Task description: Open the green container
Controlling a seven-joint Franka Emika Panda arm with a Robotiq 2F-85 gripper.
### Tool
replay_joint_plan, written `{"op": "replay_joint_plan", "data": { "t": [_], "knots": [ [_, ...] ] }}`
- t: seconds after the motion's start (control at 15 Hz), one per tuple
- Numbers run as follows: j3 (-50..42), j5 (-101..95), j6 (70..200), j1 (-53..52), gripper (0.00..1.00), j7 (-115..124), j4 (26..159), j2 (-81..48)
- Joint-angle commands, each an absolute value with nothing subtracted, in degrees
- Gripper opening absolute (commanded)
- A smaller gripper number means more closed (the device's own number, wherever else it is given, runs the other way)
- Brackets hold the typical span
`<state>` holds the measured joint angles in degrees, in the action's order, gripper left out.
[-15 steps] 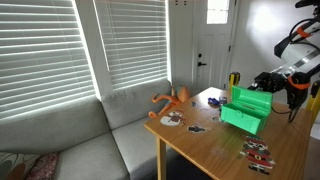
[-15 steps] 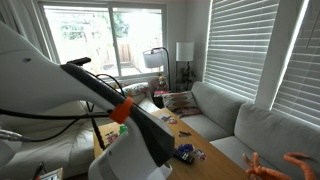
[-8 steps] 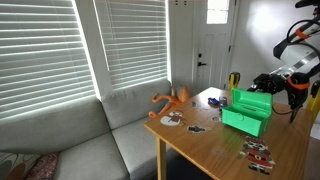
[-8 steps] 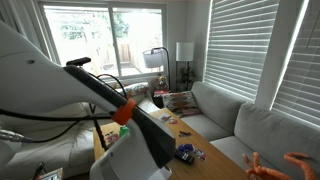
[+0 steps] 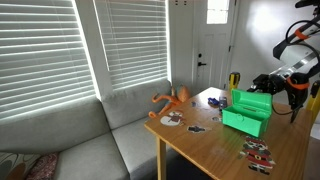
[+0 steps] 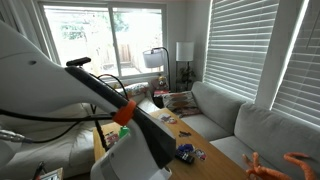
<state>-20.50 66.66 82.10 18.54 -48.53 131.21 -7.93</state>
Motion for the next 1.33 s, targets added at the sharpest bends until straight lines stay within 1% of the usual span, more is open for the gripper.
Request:
{"op": "replay_joint_plan", "data": {
  "t": [0.0, 0.27, 0.33, 0.4, 0.47, 0.53, 0.6, 0.73, 0.87, 0.93, 1.0, 1.07, 1.13, 1.27],
  "knots": [
    [-19.98, 66.25, 82.2, 19.06, 0.45, -48.36, 130.26, -9.06],
    [-19.92, 65.95, 82.35, 18.97, 0.45, -48.29, 130.13, -9.13],
    [-19.91, 65.95, 82.44, 18.97, 0.66, -48.29, 130.12, -9.15],
    [-19.91, 65.97, 82.46, 18.97, 0.74, -48.29, 130.1, -9.17],
    [-19.91, 65.98, 82.47, 18.97, 0.76, -48.32, 130.09, -9.18],
    [-19.9, 65.94, 82.45, 18.97, 0.84, -48.31, 130.07, -9.17],
    [-19.89, 65.96, 82.43, 18.97, 0.85, -48.29, 130.05, -9.19],
    [-19.88, 66.01, 82.37, 18.97, 0.9, -48.35, 130.02, -9.18],
    [-19.86, 66.02, 82.27, 18.97, 0.83, -48.37, 130.02, -9.14],
    [-19.85, 66.0, 82.22, 18.97, 0.83, -48.38, 130.02, -9.16],
    [-19.84, 66.02, 82.25, 18.96, 0.81, -48.4, 130.02, -9.15],
    [-19.84, 66.0, 82.26, 18.96, 0.85, -48.41, 130.04, -9.12],
    [-19.83, 65.96, 82.29, 18.96, 0.92, -48.49, 130.04, -9.1],
    [-19.86, 65.94, 82.29, 18.98, 1.0, -48.55, 130.11, -8.95]
  ]
}}
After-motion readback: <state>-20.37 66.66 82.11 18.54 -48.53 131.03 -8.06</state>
